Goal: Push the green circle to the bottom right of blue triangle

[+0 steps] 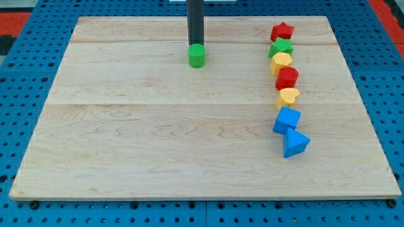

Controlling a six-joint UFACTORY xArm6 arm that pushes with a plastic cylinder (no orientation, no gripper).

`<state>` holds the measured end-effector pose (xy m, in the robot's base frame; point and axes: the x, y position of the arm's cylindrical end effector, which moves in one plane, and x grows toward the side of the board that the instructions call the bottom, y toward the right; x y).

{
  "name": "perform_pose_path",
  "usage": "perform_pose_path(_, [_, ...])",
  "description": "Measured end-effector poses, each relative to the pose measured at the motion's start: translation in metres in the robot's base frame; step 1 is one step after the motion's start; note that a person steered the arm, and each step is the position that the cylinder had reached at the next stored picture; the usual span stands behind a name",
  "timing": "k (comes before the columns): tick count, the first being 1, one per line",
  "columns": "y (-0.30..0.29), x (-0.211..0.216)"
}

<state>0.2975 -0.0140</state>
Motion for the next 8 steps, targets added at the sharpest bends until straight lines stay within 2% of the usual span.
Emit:
perform_pose_path(4, [0.016, 0.145])
perform_pose_path(6, [-0.026, 0.161])
perform_pose_path(8, [-0.042, 0.187])
